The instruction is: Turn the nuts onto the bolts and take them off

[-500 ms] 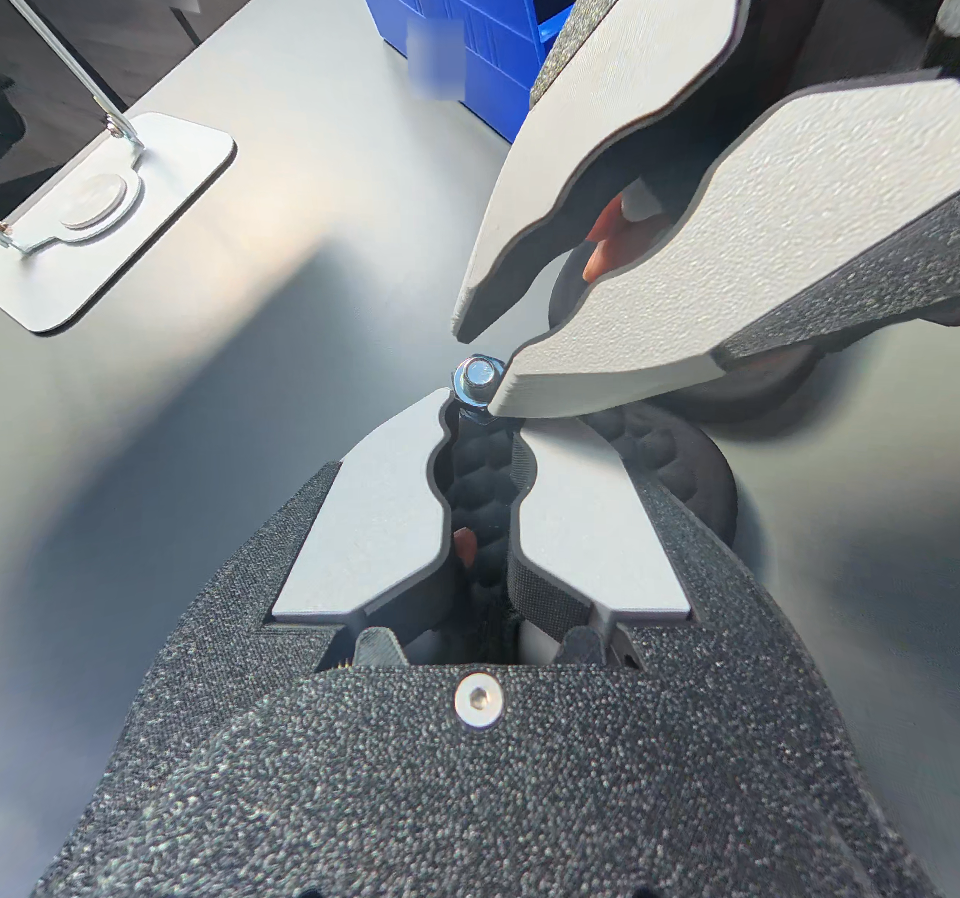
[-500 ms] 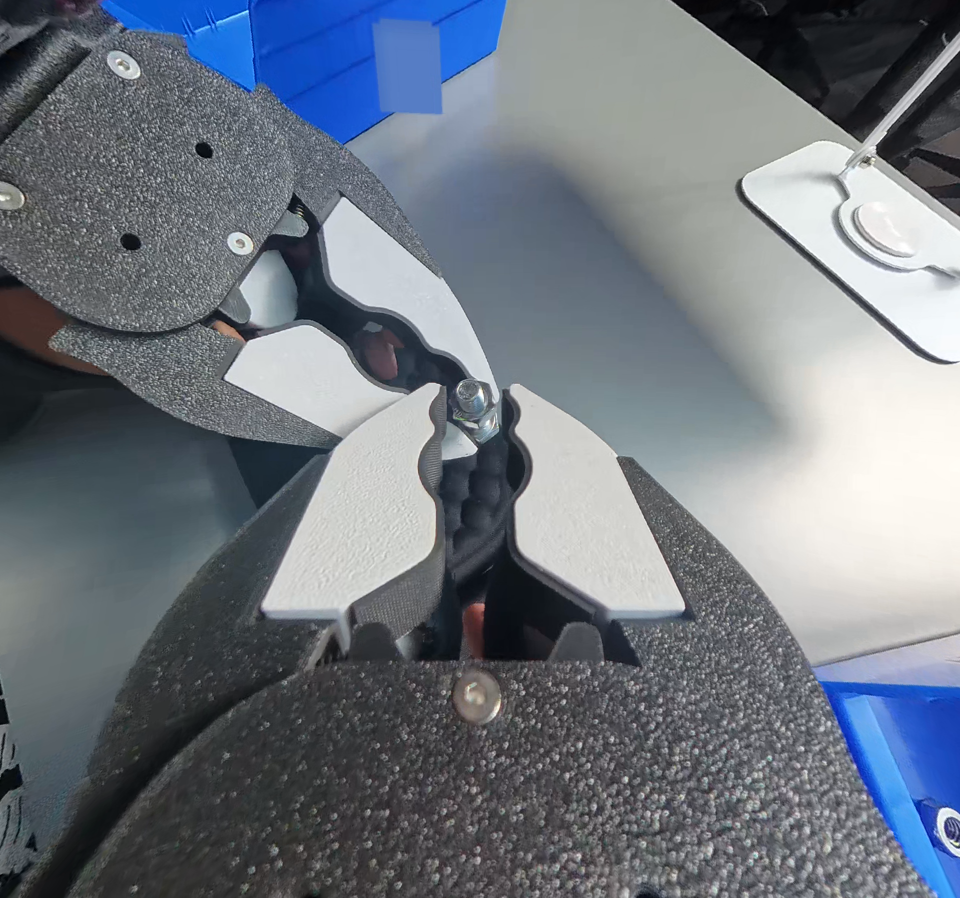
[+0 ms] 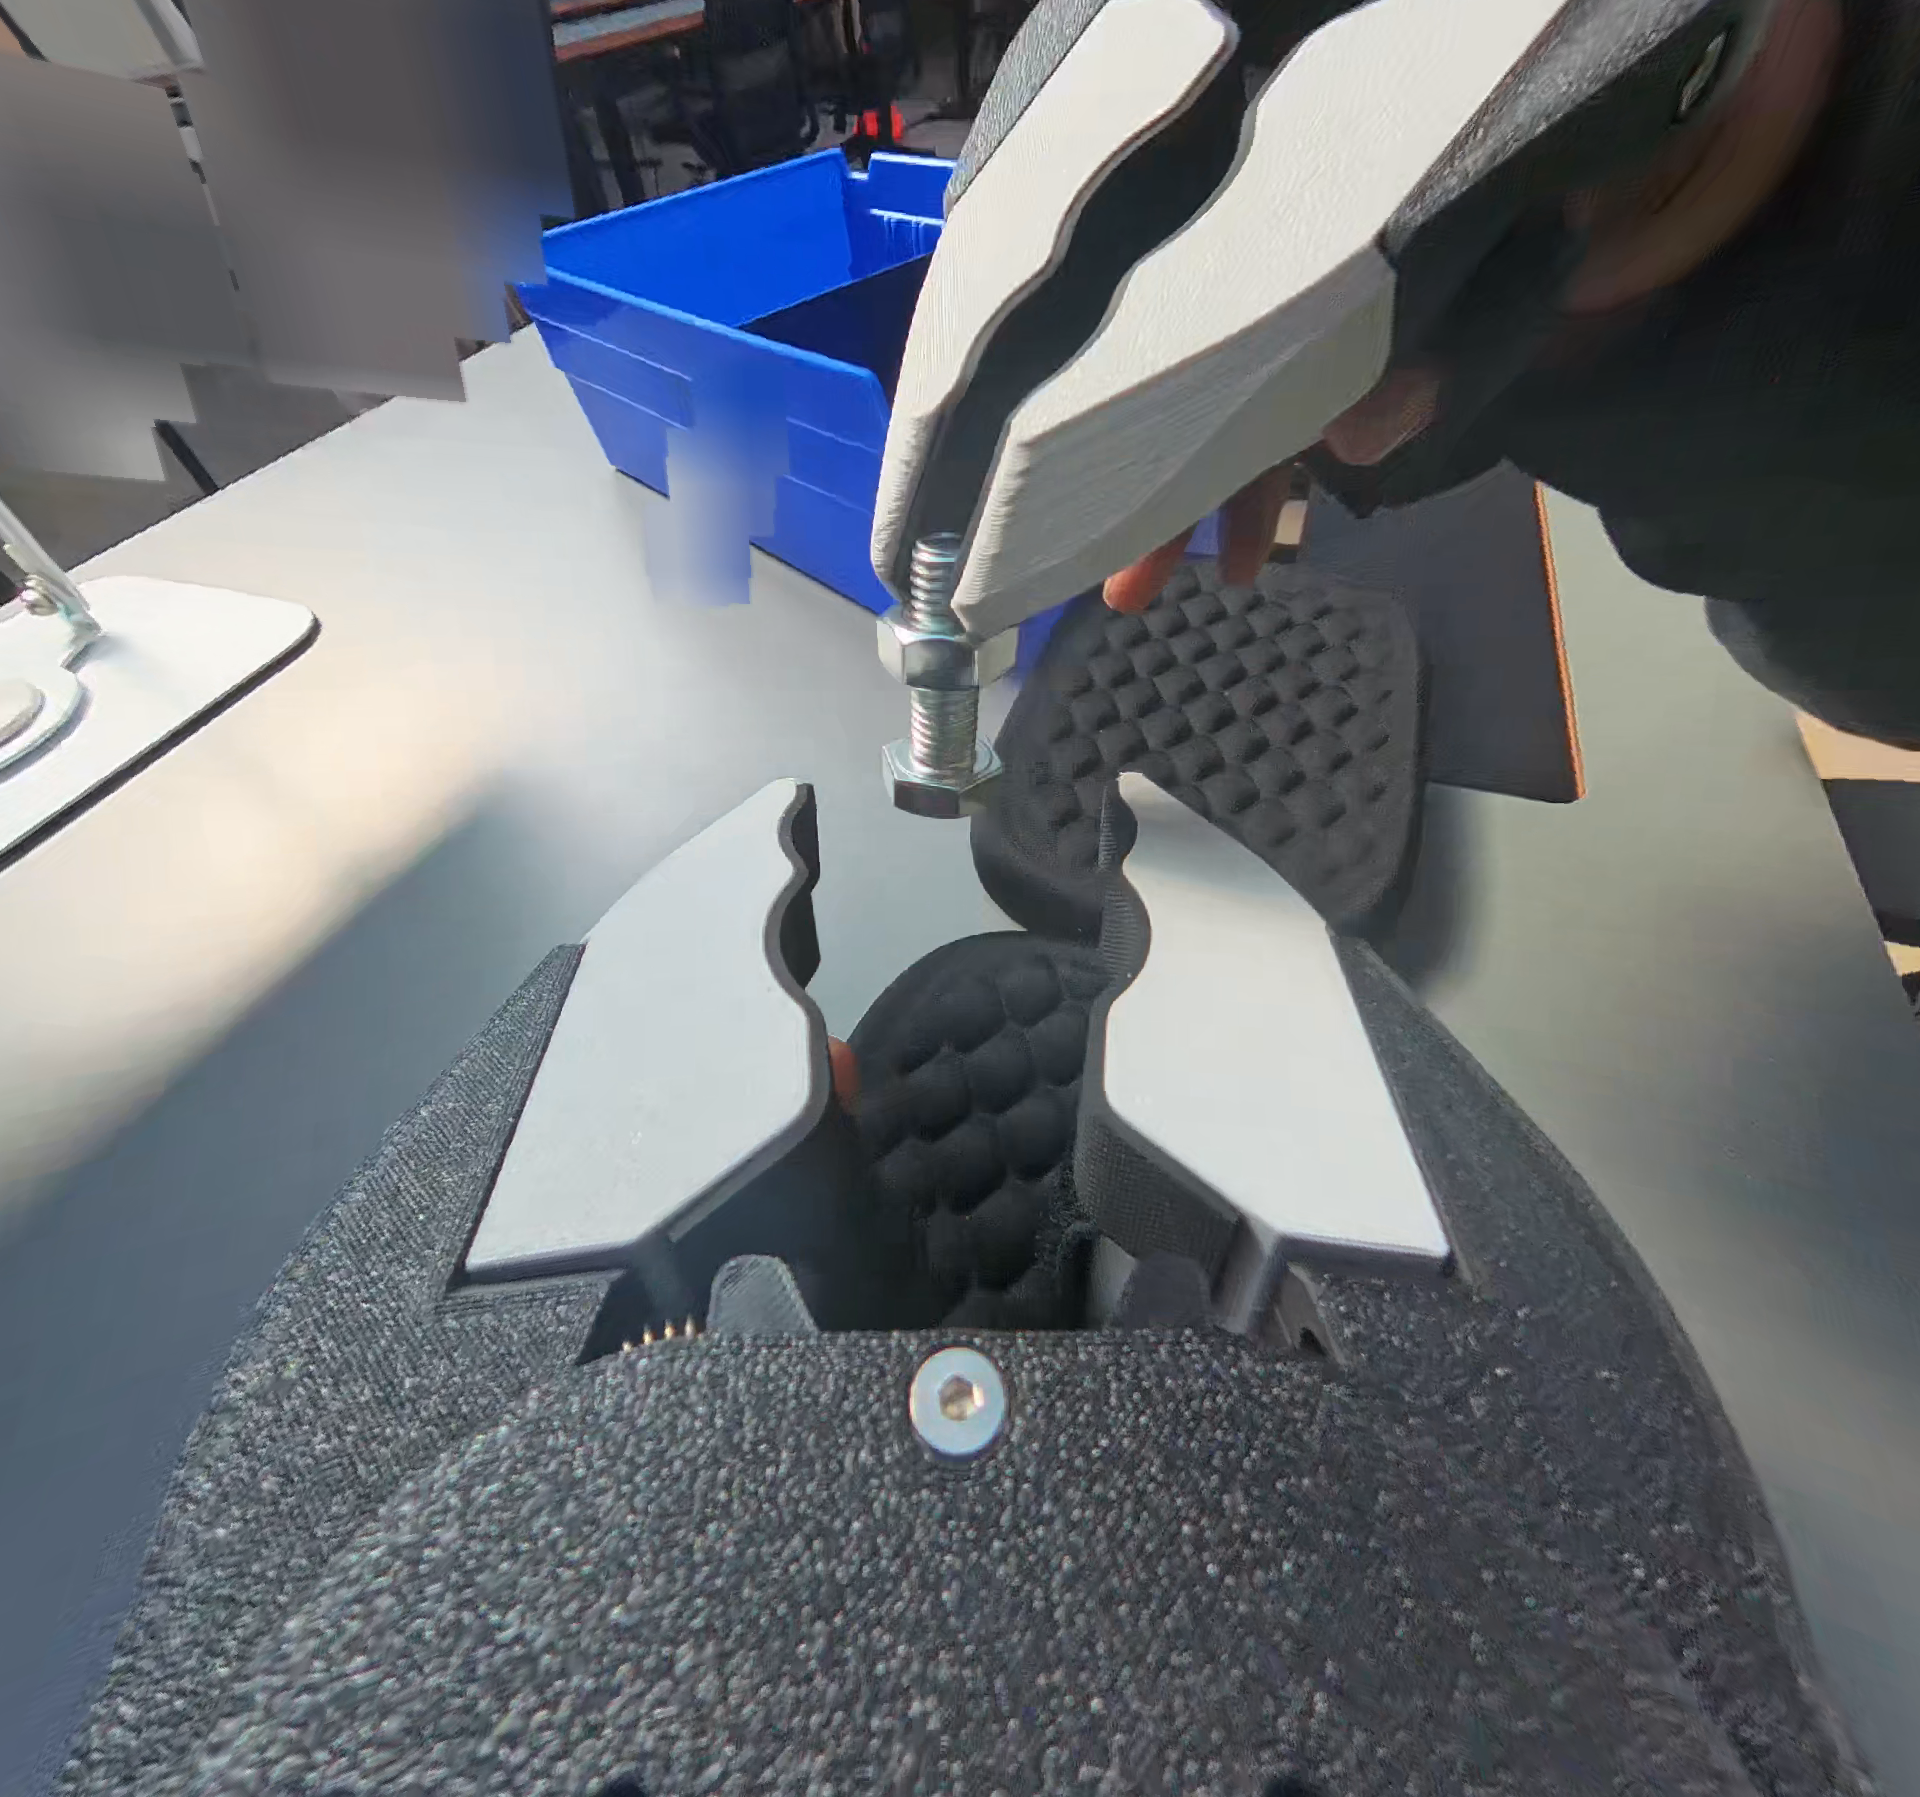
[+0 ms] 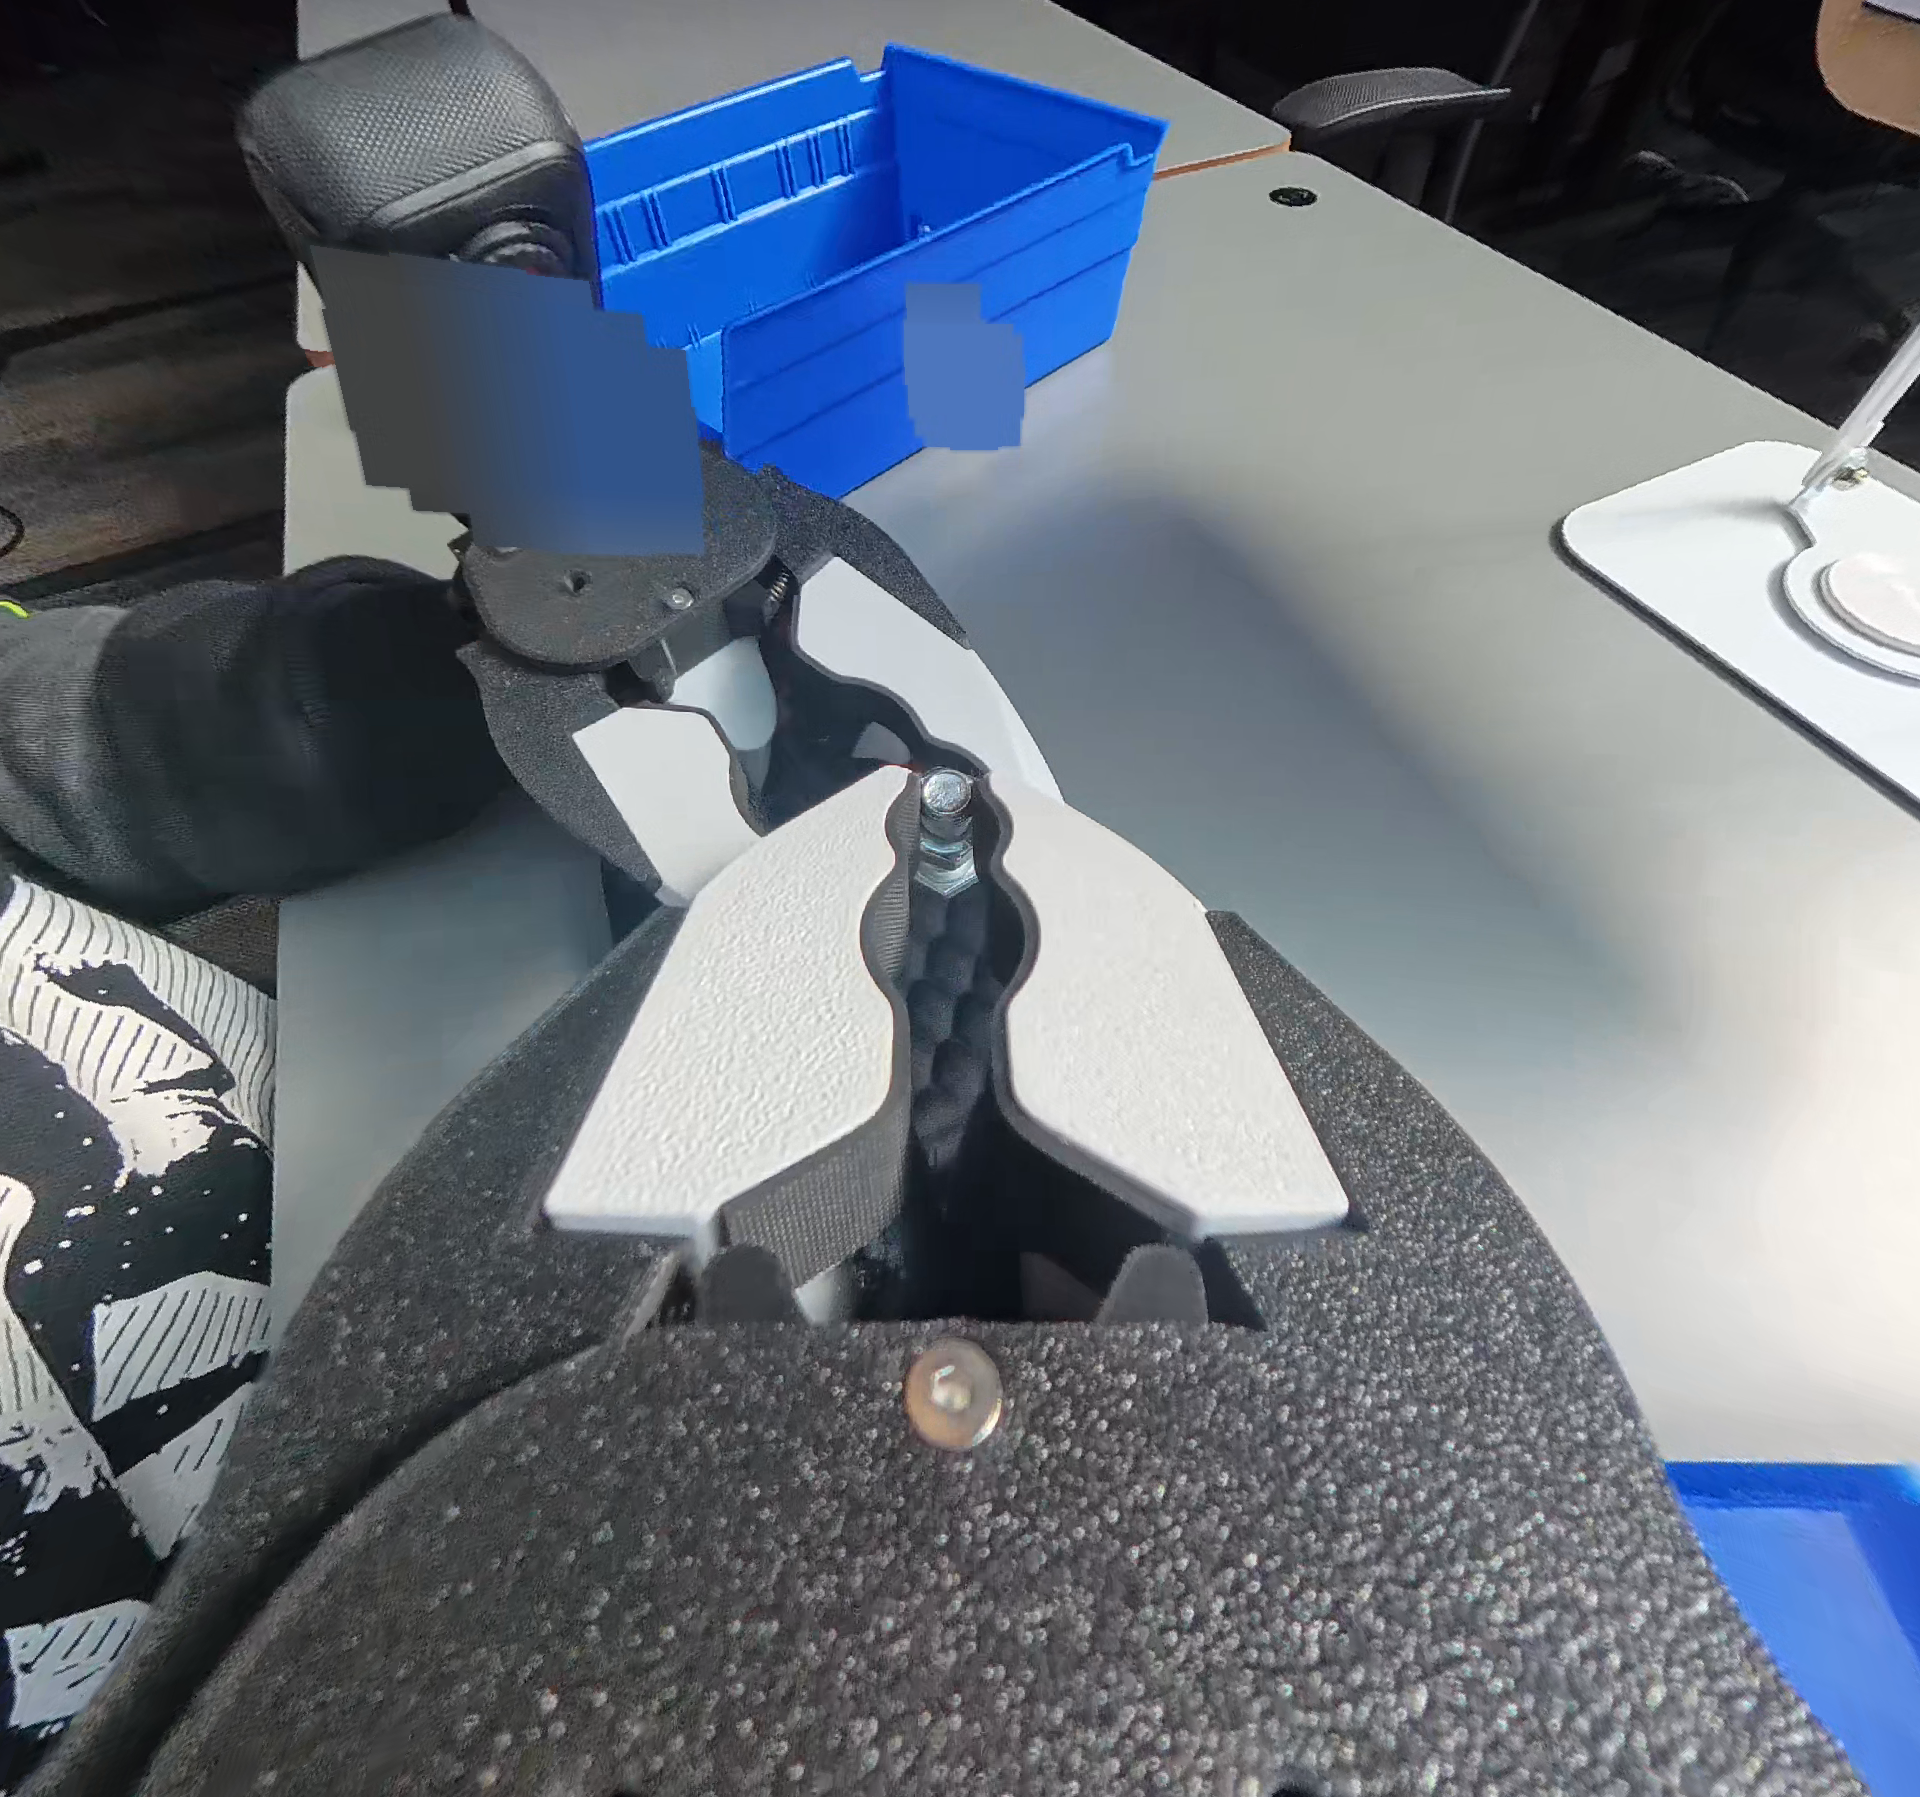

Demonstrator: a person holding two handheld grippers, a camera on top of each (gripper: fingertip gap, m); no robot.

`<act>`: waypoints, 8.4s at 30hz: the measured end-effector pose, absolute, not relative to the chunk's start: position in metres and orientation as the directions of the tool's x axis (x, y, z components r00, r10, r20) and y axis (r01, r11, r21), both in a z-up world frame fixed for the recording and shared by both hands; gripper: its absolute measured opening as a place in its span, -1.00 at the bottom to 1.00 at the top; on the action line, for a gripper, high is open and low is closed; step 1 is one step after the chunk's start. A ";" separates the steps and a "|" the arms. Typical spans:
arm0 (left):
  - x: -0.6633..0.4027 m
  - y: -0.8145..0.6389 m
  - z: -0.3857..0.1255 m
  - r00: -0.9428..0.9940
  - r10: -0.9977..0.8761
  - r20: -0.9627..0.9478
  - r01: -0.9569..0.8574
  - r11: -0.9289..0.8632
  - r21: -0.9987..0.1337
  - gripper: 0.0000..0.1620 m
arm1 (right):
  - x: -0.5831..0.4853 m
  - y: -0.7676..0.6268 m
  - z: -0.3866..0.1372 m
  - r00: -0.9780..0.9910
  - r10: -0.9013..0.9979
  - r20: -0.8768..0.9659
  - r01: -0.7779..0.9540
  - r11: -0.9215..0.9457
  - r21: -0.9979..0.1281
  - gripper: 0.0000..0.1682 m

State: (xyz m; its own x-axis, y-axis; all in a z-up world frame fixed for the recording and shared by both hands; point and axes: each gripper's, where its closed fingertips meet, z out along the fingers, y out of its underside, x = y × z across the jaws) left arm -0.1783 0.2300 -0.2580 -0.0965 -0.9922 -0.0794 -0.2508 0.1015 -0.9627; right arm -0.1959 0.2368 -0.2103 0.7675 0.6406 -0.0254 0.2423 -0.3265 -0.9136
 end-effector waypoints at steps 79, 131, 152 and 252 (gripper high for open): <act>-0.178 0.204 -0.232 -0.395 -0.914 0.090 0.017 -0.105 -0.994 -0.83 | -0.204 0.238 -0.206 0.753 0.658 0.011 0.026 -0.013 -1.000 -0.44; -0.175 0.207 -0.234 -0.370 -0.925 0.085 0.007 -0.094 -0.996 -0.83 | -0.196 0.226 -0.199 0.763 0.646 0.016 -0.001 0.025 -1.000 -0.52; -0.175 0.207 -0.234 -0.369 -0.925 0.086 0.005 -0.094 -0.996 -0.83 | -0.200 0.235 -0.205 0.774 0.633 -0.002 0.011 -0.016 -1.000 -0.53; -0.175 0.208 -0.233 -0.364 -0.927 0.088 0.012 -0.099 -0.995 -0.83 | -0.218 0.254 -0.206 0.769 0.639 0.003 -0.001 0.006 -1.000 -0.36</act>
State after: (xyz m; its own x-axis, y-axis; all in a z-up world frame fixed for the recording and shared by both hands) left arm -0.1748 0.2080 -0.2329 -0.3641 -0.9272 0.0883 0.0117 -0.0993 -0.9950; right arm -0.2184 0.2543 -0.2061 0.7691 0.6391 0.0032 -0.0011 0.0063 -1.0000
